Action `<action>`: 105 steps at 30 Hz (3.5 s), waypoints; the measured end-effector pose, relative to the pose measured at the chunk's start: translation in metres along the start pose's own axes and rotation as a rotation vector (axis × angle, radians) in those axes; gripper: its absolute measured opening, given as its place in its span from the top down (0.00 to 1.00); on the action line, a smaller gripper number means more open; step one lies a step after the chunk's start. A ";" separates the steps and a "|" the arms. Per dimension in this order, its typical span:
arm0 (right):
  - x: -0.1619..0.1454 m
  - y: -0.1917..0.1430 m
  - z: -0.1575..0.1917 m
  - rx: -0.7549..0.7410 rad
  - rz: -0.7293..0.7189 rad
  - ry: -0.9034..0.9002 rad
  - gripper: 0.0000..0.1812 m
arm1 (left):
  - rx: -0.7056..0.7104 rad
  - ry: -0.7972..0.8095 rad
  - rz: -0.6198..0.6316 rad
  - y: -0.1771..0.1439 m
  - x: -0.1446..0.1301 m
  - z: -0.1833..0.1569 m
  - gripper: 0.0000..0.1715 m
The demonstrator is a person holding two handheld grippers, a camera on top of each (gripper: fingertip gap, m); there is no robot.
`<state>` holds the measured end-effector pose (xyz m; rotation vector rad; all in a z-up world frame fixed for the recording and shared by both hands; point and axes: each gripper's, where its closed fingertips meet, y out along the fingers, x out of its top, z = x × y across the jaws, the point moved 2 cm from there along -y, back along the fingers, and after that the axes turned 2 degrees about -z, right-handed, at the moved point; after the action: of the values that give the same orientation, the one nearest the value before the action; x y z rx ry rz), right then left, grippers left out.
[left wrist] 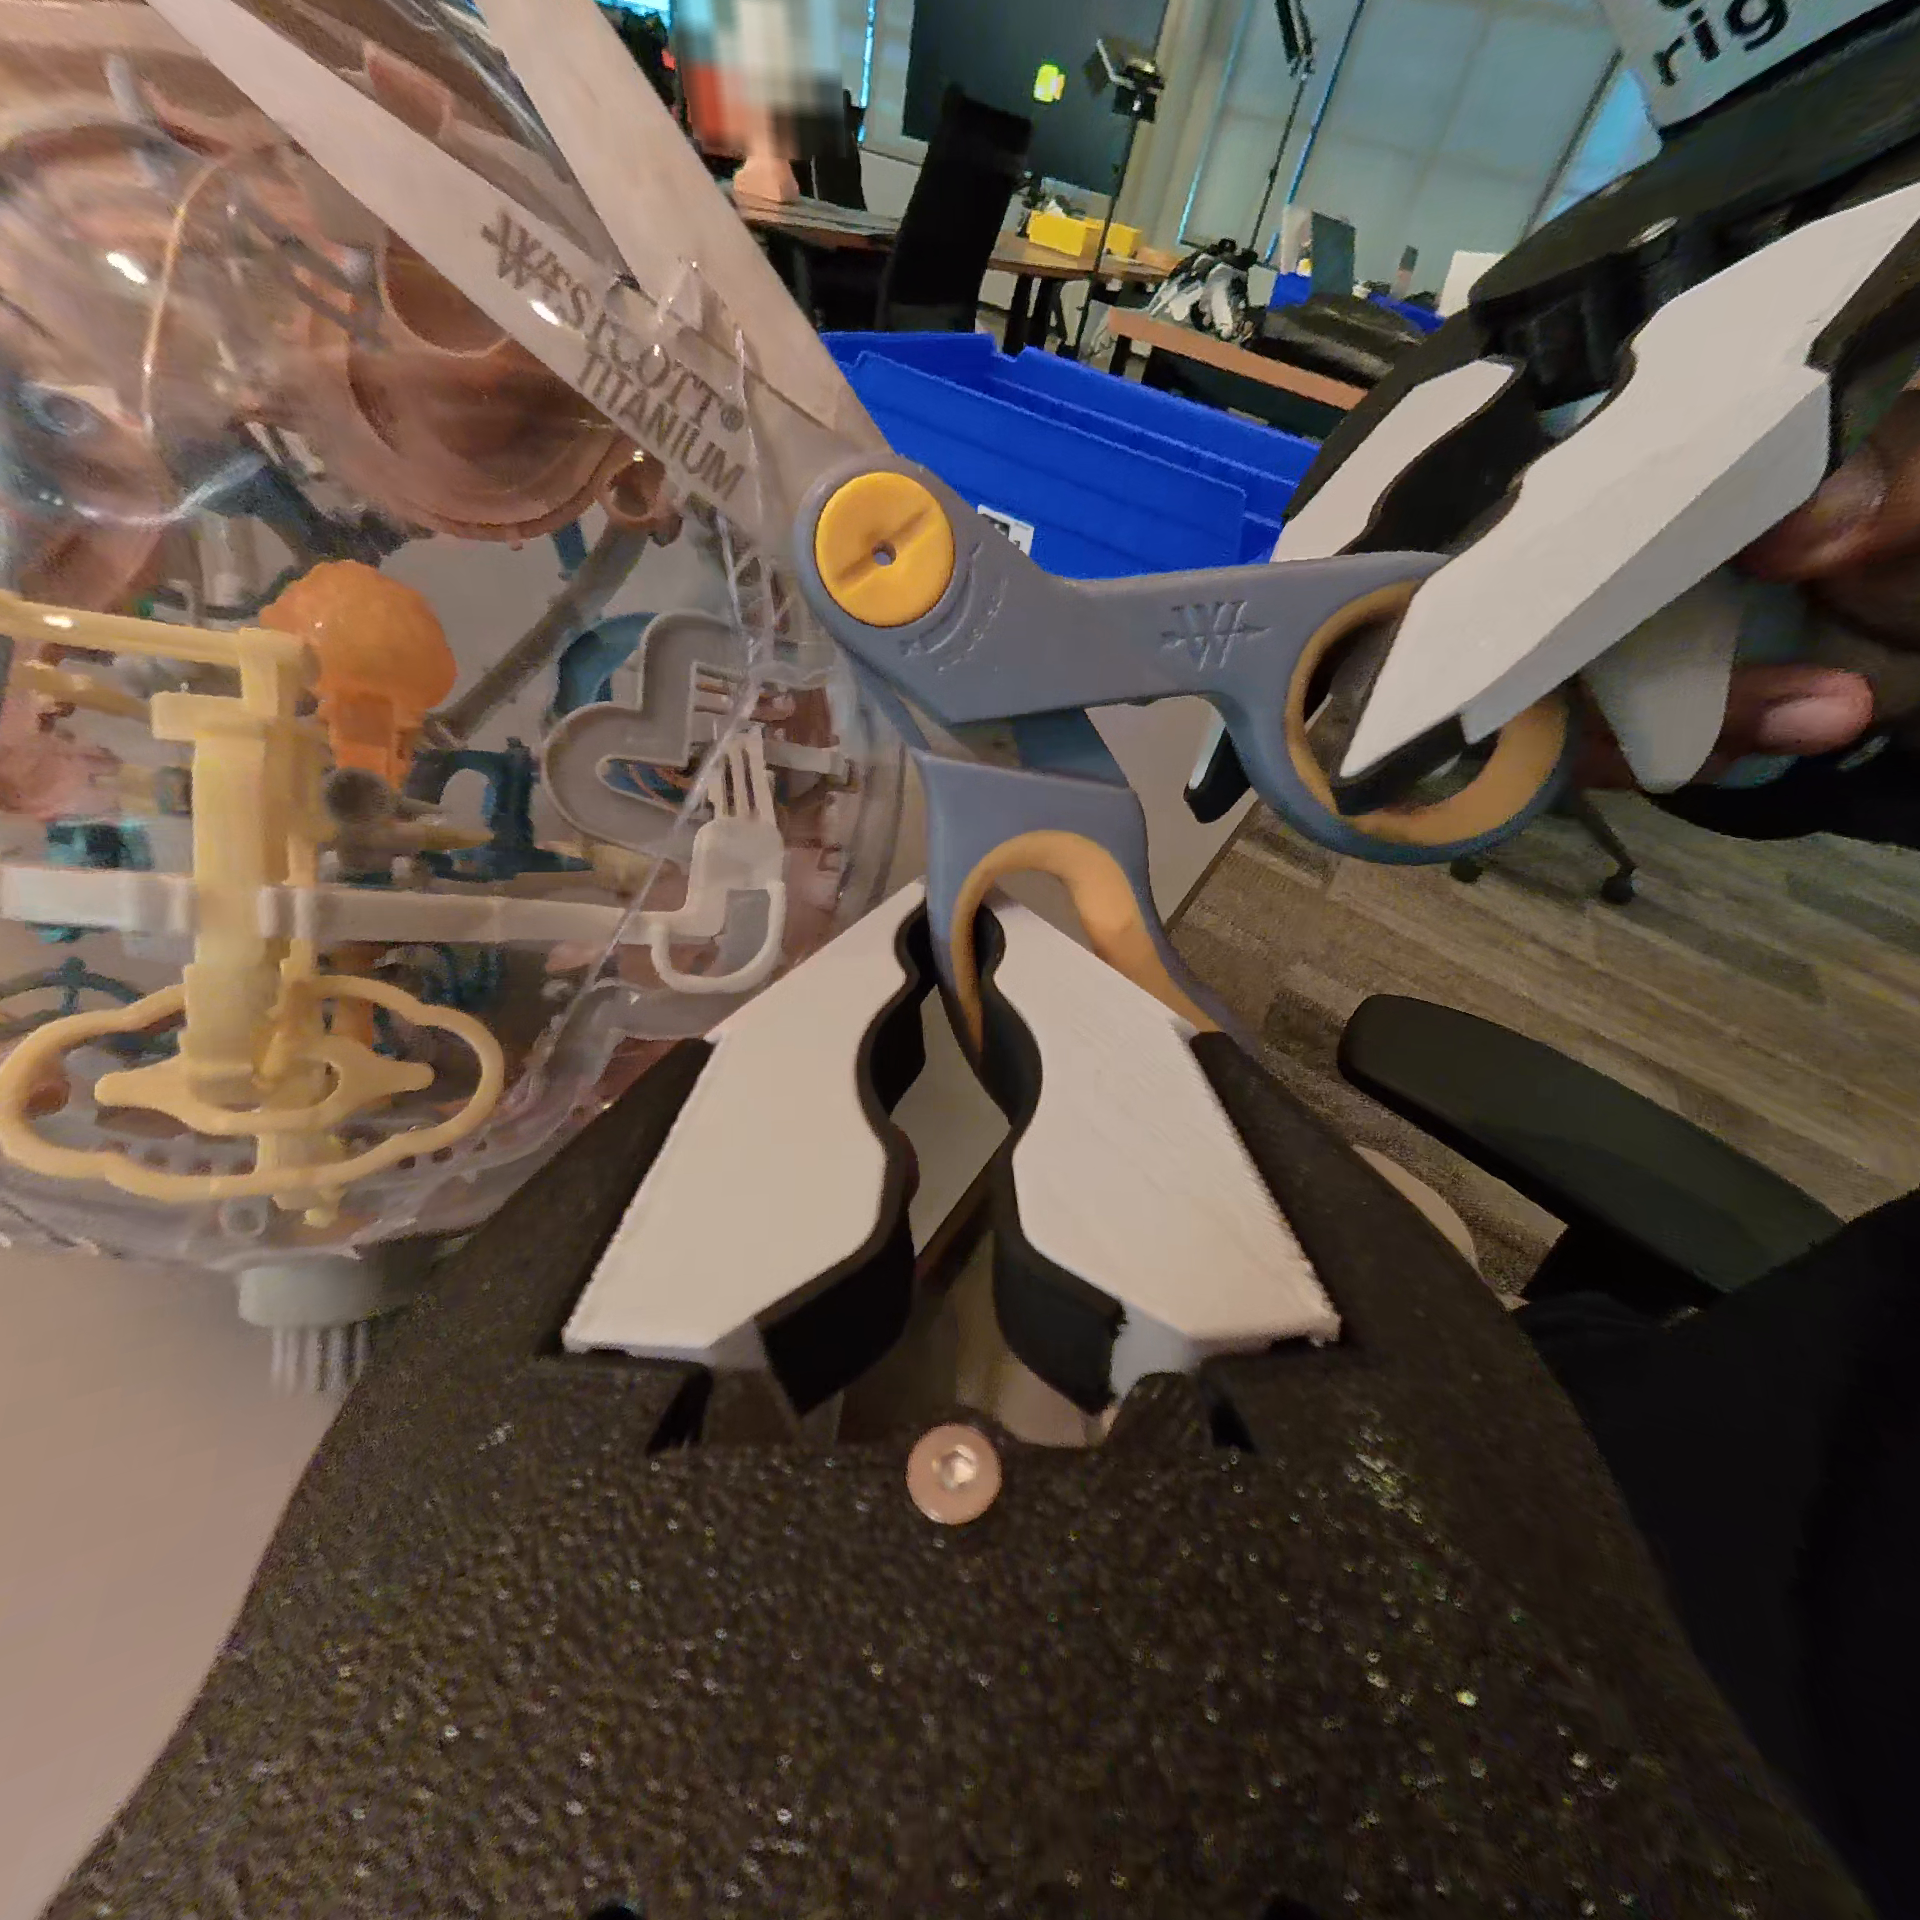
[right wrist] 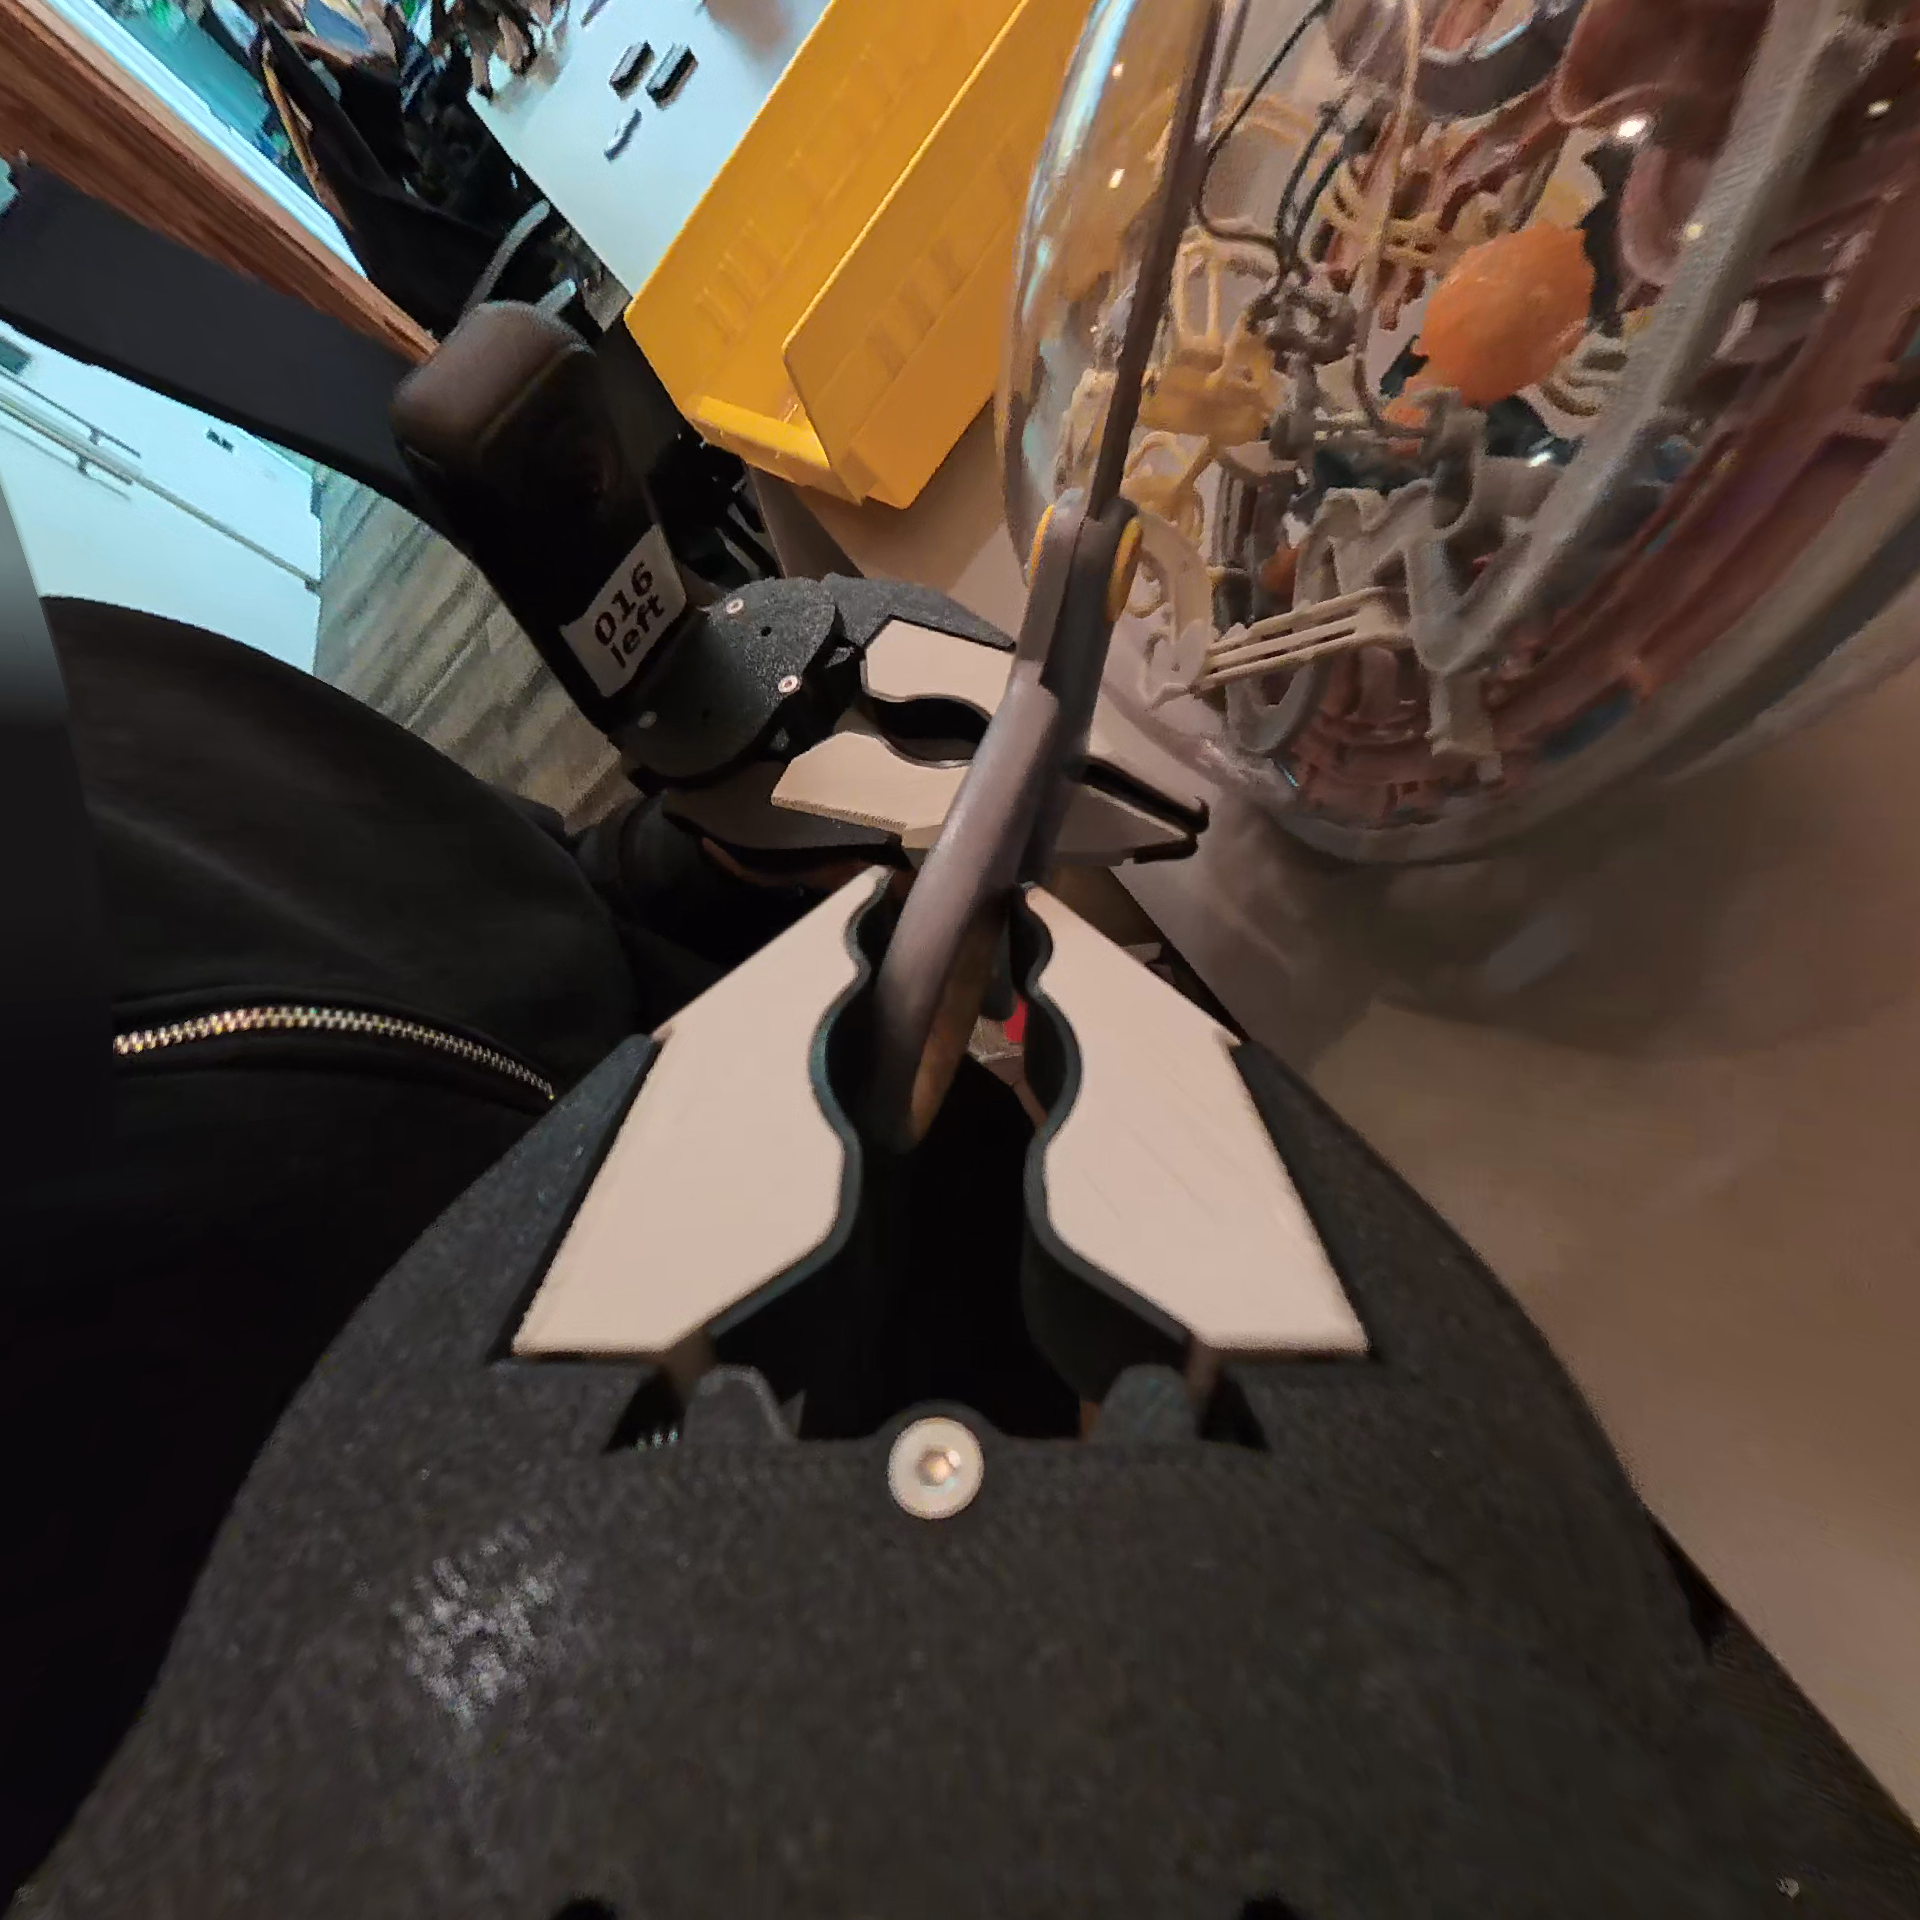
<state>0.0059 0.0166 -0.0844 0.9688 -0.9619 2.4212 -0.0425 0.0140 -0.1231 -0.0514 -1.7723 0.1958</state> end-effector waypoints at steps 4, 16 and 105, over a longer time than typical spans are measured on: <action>-0.001 -0.001 -0.005 -0.023 -0.020 0.019 0.91 | 0.021 0.028 0.001 0.002 -0.001 0.001 1.00; -0.001 -0.003 -0.017 -0.109 0.009 -0.010 0.96 | 0.065 0.046 0.023 0.006 -0.001 0.005 1.00; 0.022 0.010 -0.009 -0.077 0.038 0.000 0.95 | -0.067 -0.013 0.067 -0.002 -0.006 -0.009 1.00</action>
<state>-0.0189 0.0177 -0.0777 0.9317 -1.0740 2.3957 -0.0323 0.0119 -0.1266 -0.1579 -1.7910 0.1850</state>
